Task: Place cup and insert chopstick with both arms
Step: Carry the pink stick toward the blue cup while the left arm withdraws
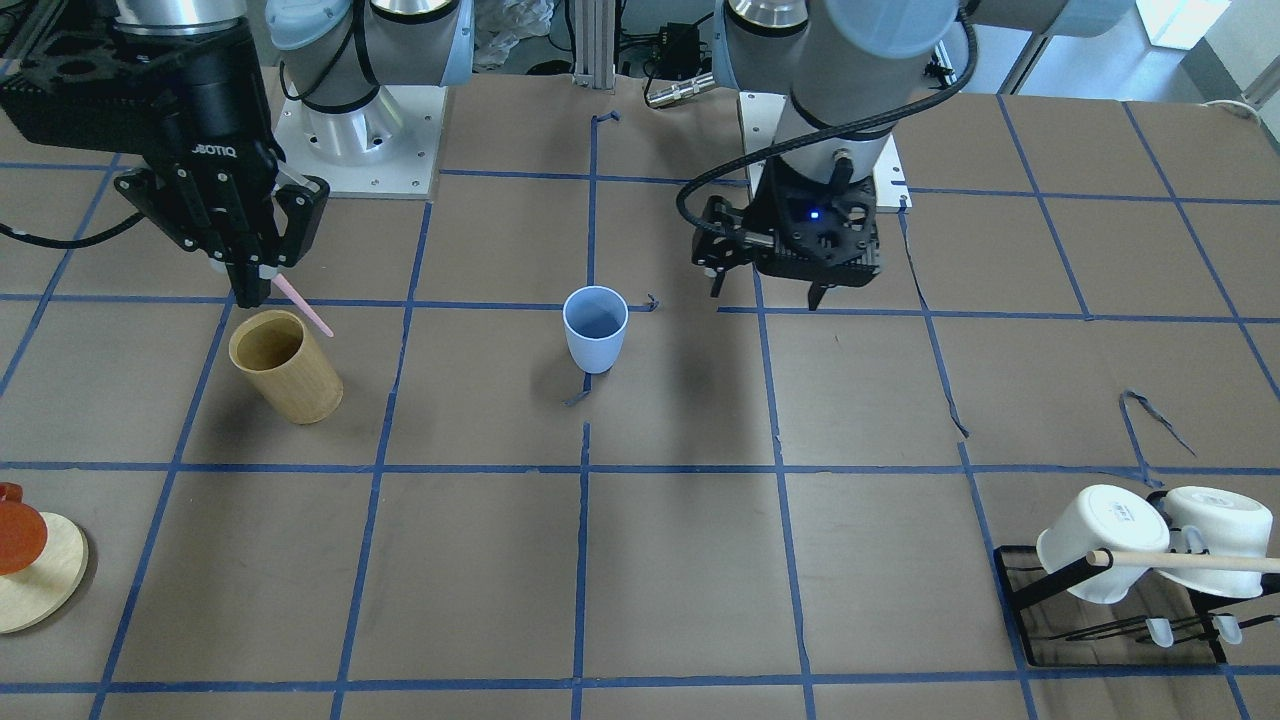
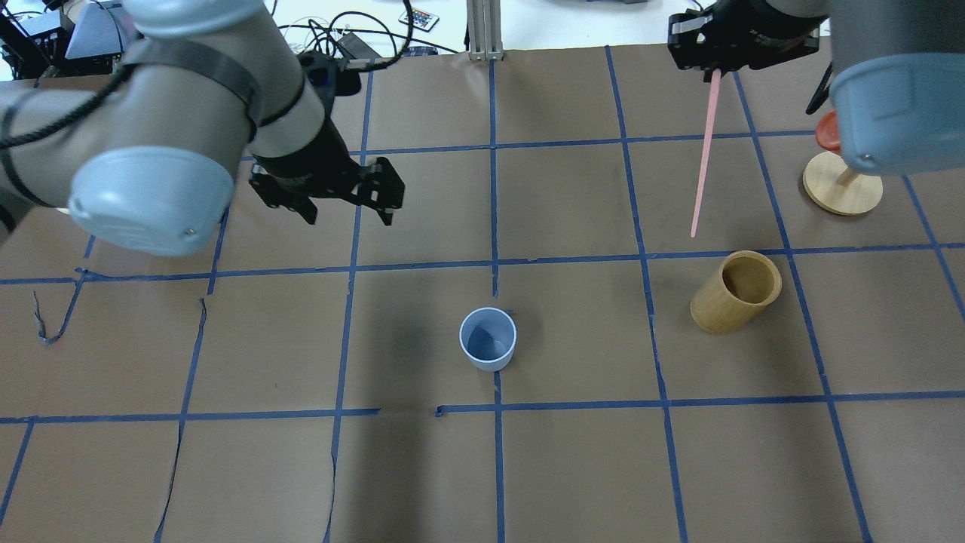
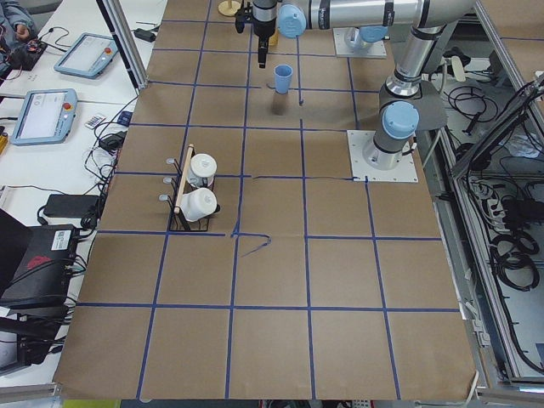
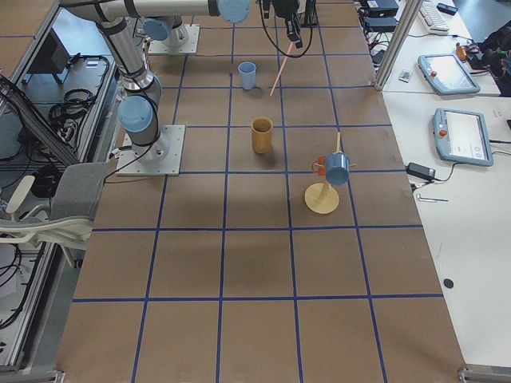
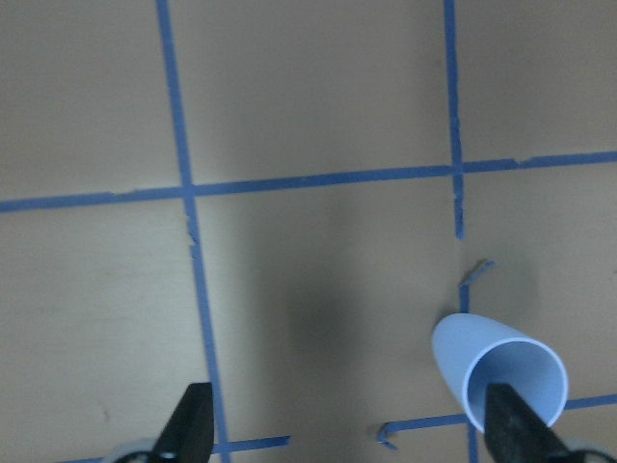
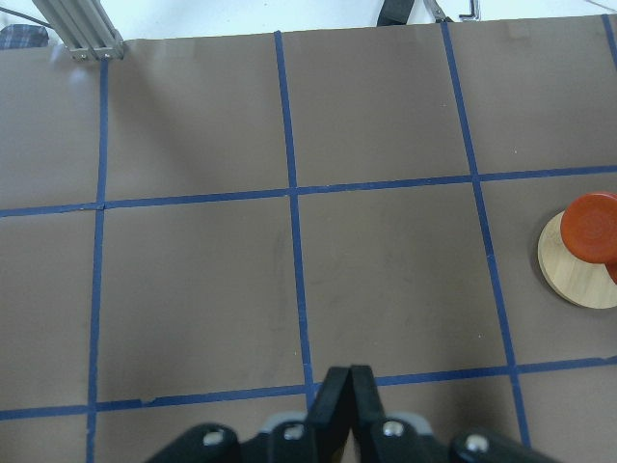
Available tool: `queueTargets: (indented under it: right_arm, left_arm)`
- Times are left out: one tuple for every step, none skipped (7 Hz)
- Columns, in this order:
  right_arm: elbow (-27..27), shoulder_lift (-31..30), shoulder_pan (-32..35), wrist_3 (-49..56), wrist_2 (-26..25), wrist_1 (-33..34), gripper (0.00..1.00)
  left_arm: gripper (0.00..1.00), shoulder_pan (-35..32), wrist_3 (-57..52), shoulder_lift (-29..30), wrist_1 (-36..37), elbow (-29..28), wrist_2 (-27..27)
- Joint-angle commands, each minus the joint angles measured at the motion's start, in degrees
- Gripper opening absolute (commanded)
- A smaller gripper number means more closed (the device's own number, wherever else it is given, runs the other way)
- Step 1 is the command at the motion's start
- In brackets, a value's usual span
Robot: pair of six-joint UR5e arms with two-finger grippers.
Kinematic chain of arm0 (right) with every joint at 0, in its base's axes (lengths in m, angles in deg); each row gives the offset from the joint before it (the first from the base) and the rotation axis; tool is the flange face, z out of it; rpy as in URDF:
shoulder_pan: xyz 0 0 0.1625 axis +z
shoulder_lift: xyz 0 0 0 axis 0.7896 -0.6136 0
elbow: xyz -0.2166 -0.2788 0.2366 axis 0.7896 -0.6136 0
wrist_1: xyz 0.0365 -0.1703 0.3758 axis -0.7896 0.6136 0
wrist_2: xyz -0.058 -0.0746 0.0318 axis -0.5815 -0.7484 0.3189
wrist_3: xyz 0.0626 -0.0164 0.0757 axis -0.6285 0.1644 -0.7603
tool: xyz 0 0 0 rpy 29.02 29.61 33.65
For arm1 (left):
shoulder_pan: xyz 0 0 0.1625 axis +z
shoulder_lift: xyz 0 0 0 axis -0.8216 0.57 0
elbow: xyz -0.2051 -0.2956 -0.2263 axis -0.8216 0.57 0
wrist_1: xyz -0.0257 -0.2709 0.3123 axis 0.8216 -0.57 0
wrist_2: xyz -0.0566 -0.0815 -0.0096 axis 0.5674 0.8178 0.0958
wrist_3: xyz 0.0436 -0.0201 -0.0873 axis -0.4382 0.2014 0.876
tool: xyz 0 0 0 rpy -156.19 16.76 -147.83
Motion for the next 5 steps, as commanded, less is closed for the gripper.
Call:
queueTargets:
  right_arm:
    - [0.27, 0.14, 5.92, -8.06, -0.71, 0.53, 0.0]
    - [0.28, 0.31, 8.73, -11.93, -1.06, 0.88, 0.0]
    - [0.19, 1.97, 12.68, -15.53, -3.41, 2.45, 0.0]
    - [0.28, 4.42, 17.68, -19.14, -7.09, 5.25, 0.0]
    - [0.1, 6.97, 22.25, -22.65, -9.73, 8.41, 0.0]
  left_arm:
    - [1.0, 4.09, -4.4, -0.13, -5.71, -7.49, -1.75]
    - [1.0, 4.01, -3.96, -0.13, -9.67, -9.88, -1.49]
    - [1.0, 3.14, 1.87, 0.14, -9.8, -9.38, -1.31]
    - [1.0, 3.04, 2.97, -0.3, -9.8, -8.42, -1.31]
    - [1.0, 3.13, 2.9, -0.48, -9.97, -8.24, -1.57]
